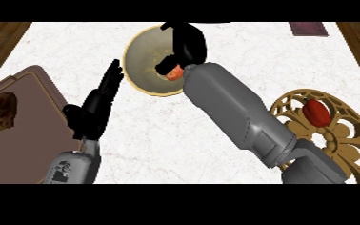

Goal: Pick the squash from the placemat and place it in the bowl

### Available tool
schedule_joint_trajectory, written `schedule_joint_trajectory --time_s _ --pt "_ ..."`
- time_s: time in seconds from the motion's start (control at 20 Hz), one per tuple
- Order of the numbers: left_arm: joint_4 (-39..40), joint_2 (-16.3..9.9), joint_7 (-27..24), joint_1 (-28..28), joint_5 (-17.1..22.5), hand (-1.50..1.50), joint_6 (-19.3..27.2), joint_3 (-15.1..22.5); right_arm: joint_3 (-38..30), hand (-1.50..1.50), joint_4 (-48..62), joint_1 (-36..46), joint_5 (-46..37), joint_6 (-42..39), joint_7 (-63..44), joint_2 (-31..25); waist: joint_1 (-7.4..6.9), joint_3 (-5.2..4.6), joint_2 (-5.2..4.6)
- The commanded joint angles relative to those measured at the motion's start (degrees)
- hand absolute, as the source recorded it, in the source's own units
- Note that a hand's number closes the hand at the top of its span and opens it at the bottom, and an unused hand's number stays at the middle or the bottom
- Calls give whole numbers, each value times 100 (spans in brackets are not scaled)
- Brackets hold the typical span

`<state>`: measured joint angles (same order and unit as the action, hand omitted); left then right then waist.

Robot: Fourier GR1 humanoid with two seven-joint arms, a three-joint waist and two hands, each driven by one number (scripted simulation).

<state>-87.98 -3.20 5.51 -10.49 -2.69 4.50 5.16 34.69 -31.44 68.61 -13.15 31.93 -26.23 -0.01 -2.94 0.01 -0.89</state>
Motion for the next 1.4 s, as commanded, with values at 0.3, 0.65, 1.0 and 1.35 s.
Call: schedule_joint_trajectory --time_s 0.3,0.65,1.0,1.35 --pt "-125 -51 27 221 51 0 -88 -46 -635 -150 -393 -158 580 1040 1523 0 98 -1 55" --pt "-419 -89 274 308 -125 0 61 -38 -1292 -150 -1119 -667 937 932 1569 -37 253 2 102" --pt "147 -51 -174 191 21 0 32 -333 -1392 -150 -3001 -1761 1208 240 1376 -459 374 0 118" --pt "-110 -70 104 159 90 0 -115 -315 -1358 -150 -4311 -2746 1070 -338 1079 -707 334 -2 110"
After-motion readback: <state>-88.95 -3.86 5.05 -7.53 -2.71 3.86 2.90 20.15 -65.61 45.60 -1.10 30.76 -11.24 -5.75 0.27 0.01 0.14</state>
